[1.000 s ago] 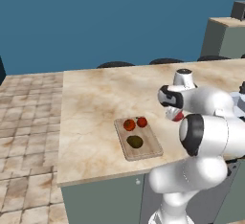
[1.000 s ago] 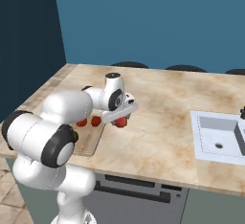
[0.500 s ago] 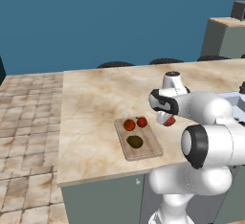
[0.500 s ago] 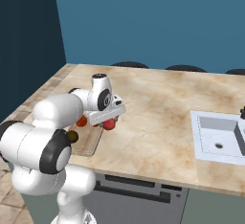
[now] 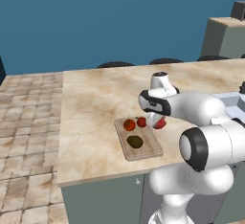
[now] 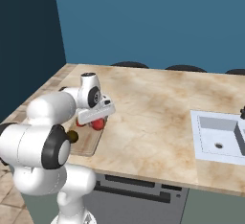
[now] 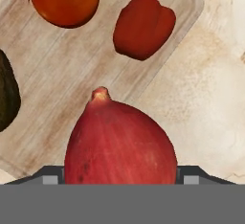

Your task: Place the avocado, onion, tomato, and bell pepper on the cutting board.

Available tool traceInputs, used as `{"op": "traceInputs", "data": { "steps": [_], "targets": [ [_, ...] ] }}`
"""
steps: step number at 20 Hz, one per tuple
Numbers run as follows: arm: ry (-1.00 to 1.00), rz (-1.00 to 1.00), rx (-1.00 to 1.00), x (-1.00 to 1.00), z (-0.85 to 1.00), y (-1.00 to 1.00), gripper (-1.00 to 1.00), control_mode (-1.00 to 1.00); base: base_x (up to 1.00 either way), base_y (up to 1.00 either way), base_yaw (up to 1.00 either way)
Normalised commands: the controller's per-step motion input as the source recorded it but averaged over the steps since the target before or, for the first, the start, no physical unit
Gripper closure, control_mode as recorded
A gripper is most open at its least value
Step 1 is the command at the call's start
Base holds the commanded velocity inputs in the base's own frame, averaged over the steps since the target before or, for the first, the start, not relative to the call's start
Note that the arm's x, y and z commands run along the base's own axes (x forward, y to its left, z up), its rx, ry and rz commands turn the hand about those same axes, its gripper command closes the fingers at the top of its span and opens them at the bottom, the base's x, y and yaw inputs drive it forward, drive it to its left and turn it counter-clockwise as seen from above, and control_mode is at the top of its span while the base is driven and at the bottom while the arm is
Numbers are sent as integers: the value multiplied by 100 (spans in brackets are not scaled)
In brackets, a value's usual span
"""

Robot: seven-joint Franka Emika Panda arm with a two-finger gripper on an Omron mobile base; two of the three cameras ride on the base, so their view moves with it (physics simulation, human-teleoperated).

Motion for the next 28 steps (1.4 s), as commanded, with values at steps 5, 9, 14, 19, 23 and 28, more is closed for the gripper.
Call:
{"op": "traceInputs", "data": {
  "steps": [5, 9, 14, 19, 23, 28],
  "targets": [
    [5, 0, 0, -3, -12, 31, 100, -100, 0, 0, 0],
    [1, 0, 0, -5, -22, 11, 100, -100, 0, 0, 0],
    [0, 0, -1, -3, -24, 6, 100, -100, 0, 0, 0],
    [0, 0, -2, -3, -20, 15, 100, -100, 0, 0, 0],
    [0, 0, 0, -1, -16, 5, 100, -100, 0, 0, 0],
    [0, 0, 0, 0, -11, 0, 100, -100, 0, 0, 0]
  ]
}}
